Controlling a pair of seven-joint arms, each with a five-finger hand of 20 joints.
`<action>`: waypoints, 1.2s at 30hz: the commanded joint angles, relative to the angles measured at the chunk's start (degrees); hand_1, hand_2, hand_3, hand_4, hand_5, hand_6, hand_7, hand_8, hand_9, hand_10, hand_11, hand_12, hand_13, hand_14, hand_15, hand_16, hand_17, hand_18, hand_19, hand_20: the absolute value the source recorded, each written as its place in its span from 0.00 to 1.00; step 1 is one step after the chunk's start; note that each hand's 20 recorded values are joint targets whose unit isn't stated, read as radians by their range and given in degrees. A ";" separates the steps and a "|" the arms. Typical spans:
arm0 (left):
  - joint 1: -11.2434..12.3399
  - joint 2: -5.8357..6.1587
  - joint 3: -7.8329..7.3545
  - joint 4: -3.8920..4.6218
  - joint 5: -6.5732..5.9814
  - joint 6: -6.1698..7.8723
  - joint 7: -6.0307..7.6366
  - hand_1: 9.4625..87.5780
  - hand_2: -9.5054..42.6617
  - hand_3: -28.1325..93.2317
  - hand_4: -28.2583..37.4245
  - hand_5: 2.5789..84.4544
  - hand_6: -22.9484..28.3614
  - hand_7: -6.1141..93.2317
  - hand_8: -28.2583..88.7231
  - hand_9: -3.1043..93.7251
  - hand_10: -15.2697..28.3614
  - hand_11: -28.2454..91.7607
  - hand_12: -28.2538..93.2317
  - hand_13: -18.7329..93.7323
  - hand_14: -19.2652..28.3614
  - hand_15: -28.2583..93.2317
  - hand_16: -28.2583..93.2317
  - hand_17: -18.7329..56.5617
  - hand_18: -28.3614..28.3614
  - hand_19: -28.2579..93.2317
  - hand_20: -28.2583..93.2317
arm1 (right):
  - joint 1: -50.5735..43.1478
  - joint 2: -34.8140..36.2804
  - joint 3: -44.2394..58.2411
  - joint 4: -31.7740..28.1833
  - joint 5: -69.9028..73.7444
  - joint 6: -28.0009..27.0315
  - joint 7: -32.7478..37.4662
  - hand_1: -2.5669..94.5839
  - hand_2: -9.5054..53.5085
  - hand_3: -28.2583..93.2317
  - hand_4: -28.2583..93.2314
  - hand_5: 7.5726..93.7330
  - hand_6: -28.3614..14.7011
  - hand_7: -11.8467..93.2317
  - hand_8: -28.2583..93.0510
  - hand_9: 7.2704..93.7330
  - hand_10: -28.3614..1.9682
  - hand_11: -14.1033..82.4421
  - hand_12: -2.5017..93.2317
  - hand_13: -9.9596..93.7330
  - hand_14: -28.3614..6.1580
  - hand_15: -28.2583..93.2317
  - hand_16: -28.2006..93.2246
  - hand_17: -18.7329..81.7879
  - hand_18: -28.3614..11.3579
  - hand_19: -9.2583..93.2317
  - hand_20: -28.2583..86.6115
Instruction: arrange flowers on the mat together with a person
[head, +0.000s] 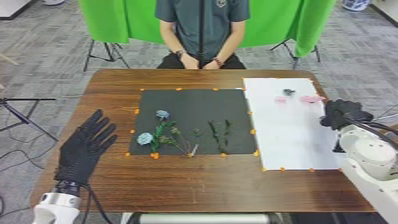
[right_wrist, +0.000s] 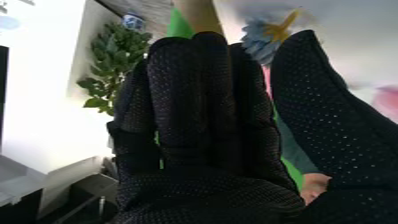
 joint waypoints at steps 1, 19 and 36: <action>0.40 -0.51 0.00 0.38 -0.07 0.26 -0.48 0.20 0.11 0.81 0.00 0.32 0.51 0.19 0.18 0.26 0.59 0.36 0.36 0.34 0.68 0.35 0.27 0.09 0.86 0.55 0.31 | 1.45 -0.88 -1.32 1.52 -1.49 0.20 -1.21 0.44 0.00 0.92 0.00 0.52 0.66 0.45 0.09 0.61 0.62 0.50 0.26 0.74 0.61 0.79 0.40 0.49 0.24 0.88 0.57; 0.42 -0.74 -0.28 0.34 -0.15 0.50 -0.95 0.20 0.11 0.81 0.00 0.33 0.51 0.19 0.18 0.26 0.59 0.36 0.36 0.34 0.68 0.35 0.27 0.09 0.86 0.55 0.31 | 8.17 -4.24 -9.19 -7.16 1.65 14.34 -12.00 0.55 0.03 0.88 0.00 0.74 0.70 0.53 0.22 0.90 0.70 0.41 0.47 0.85 0.67 0.76 0.43 0.54 0.25 0.92 0.57; 0.50 -0.39 0.67 0.24 0.03 0.47 -0.73 0.20 0.12 0.81 0.00 0.32 0.51 0.19 0.18 0.26 0.59 0.36 0.35 0.34 0.68 0.35 0.27 0.09 0.86 0.55 0.31 | 30.27 -22.10 -34.96 -3.68 0.56 8.93 -32.23 0.54 0.01 0.89 0.00 0.76 0.71 0.51 0.22 0.92 0.73 0.36 0.47 0.85 0.68 0.76 0.44 0.54 0.26 0.91 0.58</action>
